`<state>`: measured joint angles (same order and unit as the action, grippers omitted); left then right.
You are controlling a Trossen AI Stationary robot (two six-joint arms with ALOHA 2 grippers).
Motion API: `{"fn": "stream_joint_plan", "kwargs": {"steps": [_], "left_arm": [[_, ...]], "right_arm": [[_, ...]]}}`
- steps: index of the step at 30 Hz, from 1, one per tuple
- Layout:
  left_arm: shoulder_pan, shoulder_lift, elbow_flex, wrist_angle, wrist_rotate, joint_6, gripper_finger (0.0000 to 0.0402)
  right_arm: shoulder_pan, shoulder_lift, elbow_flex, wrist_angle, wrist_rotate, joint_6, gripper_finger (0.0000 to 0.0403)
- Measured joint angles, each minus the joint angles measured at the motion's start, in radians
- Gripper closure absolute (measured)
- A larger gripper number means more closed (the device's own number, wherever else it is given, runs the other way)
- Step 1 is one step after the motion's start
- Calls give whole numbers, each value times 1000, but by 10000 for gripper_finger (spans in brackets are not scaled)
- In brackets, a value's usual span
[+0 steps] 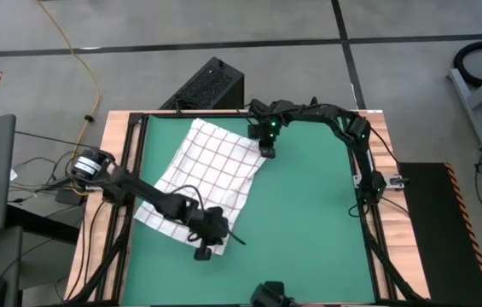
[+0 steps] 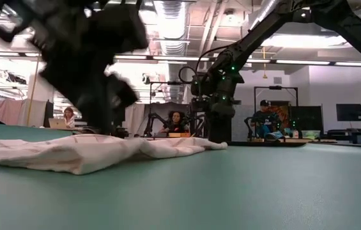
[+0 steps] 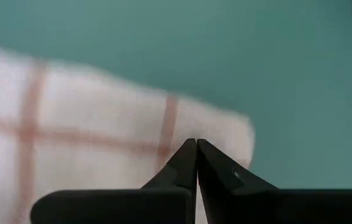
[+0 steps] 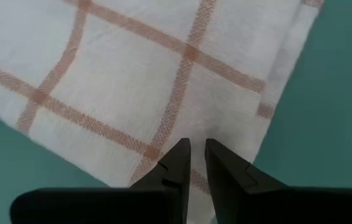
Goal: Roll towel into tight, uniform cylinder
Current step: Roll the white towel
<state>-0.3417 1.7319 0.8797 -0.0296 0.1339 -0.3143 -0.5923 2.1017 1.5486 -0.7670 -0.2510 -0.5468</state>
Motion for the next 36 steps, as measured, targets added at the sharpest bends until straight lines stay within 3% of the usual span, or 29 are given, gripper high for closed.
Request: {"fn": "stream_joint_plan", "kwargs": {"steps": [5, 15, 22, 25, 29, 33, 36], "left_arm": [[-32, 64, 5, 4, -4, -94, 401], [-88, 107, 8, -9, -26, -268, 401], [-90, 103, 7, -32, 1, -260, 401], [-92, 103, 7, -47, 1, -214, 401], [-94, 102, 7, -88, 25, -204, 401], [-116, 100, 8, -117, 19, -170, 401], [-134, 100, 9, -134, -1, -117, 401]], "right_arm": [[-11, -1, 0, -9, 70, 51, 328], [-51, -9, 0, -79, 84, 128, 328], [-58, -131, 0, -62, 78, 93, 328], [-72, -186, 0, -67, 3, 43, 328], [-76, -247, 0, -109, -239, -76, 328], [-34, -250, -1, -193, -255, -191, 328], [21, -238, -2, -222, -208, -240, 328]]}}
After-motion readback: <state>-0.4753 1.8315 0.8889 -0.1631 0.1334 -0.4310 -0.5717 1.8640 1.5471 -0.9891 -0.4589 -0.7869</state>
